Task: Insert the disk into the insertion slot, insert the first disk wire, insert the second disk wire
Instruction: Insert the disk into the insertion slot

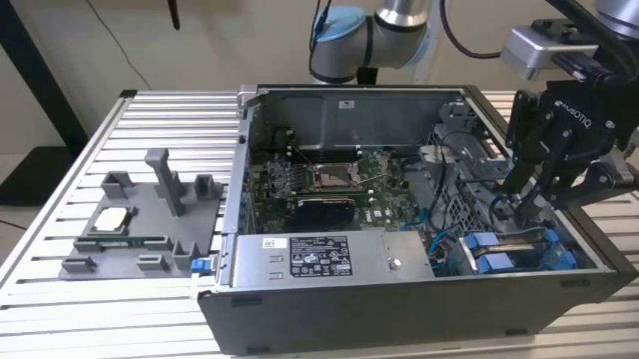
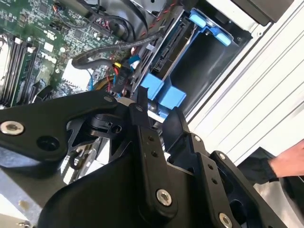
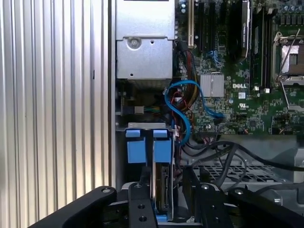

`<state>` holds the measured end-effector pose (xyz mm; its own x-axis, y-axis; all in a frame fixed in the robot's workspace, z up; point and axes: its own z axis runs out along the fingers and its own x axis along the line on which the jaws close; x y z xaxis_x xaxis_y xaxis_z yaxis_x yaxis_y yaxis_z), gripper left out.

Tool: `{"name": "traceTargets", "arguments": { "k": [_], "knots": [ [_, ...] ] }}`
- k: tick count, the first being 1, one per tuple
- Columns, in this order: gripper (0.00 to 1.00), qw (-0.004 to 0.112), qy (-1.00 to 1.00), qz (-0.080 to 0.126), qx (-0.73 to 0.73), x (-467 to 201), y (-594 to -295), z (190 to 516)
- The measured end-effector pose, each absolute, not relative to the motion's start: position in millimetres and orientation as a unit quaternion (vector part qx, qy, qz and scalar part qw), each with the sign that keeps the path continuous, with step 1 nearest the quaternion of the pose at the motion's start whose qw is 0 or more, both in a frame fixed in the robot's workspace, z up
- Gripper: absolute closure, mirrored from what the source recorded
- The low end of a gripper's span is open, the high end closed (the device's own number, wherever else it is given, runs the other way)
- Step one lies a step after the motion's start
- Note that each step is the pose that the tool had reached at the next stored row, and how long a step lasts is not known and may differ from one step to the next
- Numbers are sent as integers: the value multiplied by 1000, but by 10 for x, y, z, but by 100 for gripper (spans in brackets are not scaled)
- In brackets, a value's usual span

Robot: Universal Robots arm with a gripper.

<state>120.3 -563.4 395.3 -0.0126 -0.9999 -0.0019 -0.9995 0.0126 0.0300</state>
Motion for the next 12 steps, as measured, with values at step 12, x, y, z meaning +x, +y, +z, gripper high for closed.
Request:
{"name": "traceTargets", "arguments": {
  "k": [12],
  "knots": [
    [60,-4,-711,-26,703,1203,-5528,3966]
  ]
}}
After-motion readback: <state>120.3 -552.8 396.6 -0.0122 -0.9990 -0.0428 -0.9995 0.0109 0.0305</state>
